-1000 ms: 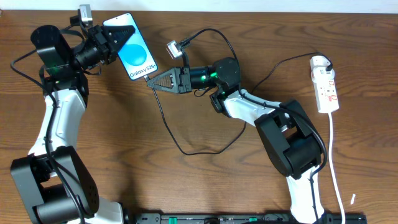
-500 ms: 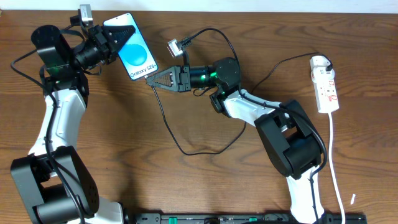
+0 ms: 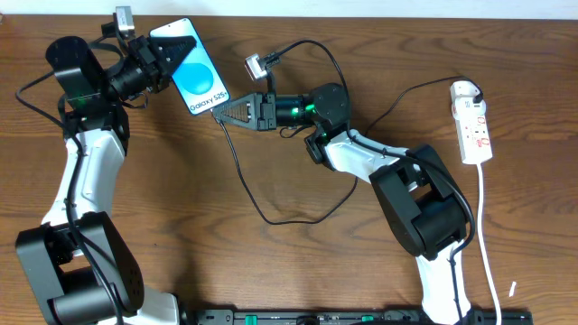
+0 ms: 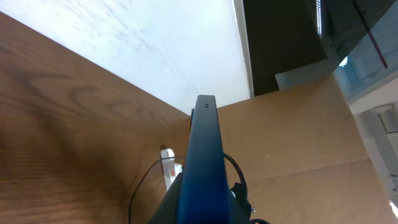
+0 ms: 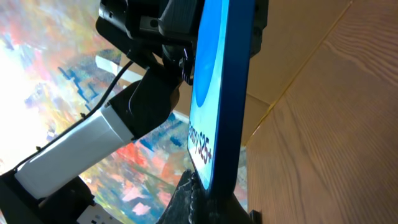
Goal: Plug charger to phone and switch on socket
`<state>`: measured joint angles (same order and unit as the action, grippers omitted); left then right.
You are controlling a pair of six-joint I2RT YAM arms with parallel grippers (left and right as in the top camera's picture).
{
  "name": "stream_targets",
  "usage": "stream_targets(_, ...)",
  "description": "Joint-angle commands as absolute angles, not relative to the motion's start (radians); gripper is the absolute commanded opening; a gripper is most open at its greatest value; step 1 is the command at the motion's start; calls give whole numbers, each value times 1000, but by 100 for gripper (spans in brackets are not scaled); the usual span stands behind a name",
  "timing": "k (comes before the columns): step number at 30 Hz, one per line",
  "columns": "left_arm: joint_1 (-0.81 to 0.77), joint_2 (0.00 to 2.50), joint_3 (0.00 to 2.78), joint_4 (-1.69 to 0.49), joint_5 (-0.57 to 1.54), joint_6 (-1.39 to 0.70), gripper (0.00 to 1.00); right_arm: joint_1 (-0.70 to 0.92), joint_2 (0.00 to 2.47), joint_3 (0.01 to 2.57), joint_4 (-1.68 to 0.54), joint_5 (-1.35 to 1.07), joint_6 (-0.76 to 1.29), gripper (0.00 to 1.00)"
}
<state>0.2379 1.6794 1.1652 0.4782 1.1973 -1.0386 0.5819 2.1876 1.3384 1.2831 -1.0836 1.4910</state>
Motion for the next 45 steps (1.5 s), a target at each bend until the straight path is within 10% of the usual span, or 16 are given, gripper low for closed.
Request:
stream_targets(1, 221, 1663, 1180, 480, 1264, -1029, 7, 571, 2188, 1345, 1285, -958, 1487, 1)
stream_targets(14, 221, 1663, 1180, 480, 1264, -1028, 8, 570, 2188, 1345, 1287, -975, 1468, 8)
stream_targets(30, 230, 1663, 1180, 480, 1264, -1024, 7, 569, 2188, 1345, 1291, -1047, 1457, 64)
stream_targets(45, 234, 1663, 1180, 480, 1264, -1024, 8, 585, 2188, 1345, 1291, -1220, 1457, 51)
